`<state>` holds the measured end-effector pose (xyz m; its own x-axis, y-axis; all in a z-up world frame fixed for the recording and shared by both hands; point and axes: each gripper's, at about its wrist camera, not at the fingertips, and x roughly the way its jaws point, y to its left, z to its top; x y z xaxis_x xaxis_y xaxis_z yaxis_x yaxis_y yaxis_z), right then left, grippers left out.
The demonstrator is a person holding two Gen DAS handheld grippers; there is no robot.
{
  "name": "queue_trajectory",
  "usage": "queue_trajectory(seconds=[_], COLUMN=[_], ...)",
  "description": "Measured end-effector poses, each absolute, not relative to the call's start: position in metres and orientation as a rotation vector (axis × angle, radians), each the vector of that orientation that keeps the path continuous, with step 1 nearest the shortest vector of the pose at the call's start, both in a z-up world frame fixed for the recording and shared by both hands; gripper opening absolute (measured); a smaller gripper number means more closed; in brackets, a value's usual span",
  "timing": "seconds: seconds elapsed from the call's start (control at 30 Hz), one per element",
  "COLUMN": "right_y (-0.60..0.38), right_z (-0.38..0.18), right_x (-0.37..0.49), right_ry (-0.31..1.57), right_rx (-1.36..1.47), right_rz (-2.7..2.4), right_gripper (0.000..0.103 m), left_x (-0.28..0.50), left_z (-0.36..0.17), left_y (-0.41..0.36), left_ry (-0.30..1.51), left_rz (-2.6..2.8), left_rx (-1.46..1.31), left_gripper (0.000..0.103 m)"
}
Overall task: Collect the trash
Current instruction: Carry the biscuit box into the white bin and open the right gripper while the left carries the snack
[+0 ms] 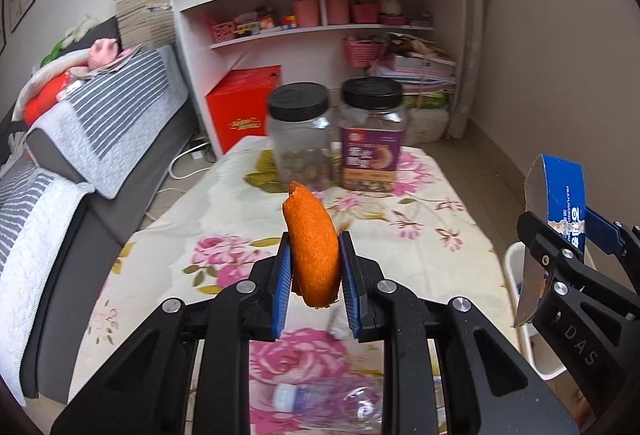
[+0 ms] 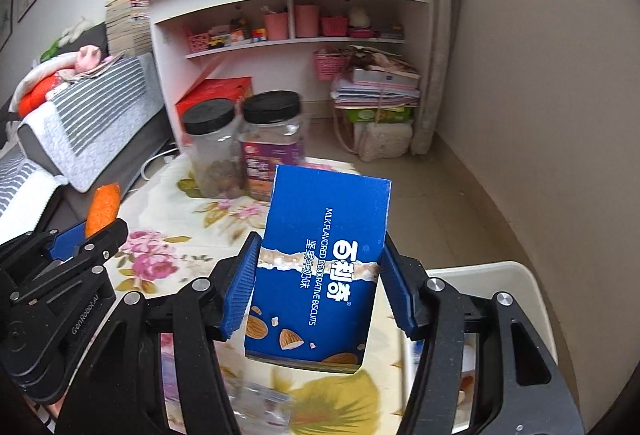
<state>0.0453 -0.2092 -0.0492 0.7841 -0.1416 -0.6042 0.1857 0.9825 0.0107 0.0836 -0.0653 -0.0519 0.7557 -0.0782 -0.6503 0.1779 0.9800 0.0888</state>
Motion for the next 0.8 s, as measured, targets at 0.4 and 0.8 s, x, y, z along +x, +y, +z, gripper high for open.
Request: queue_trajectory(seconds=[0.4,0.8], right_y=[-0.283,-0.369], right_z=[-0.054,-0.056], right_x=[0.019,-0.018], right_ry=[0.696,0.715], right_rx=[0.126,0.248], right_rz=[-0.316,-0.481], right_gripper=[0.055,0.076], left_x=[0.067,0.043], left_z=[-0.058,-0.076], left_y=[-0.144,-0.222], left_ry=[0.727,0.75], left_rz=[-0.286,-0.418], left_rx=[0.184,0.271], left_gripper=[0.024,0.024])
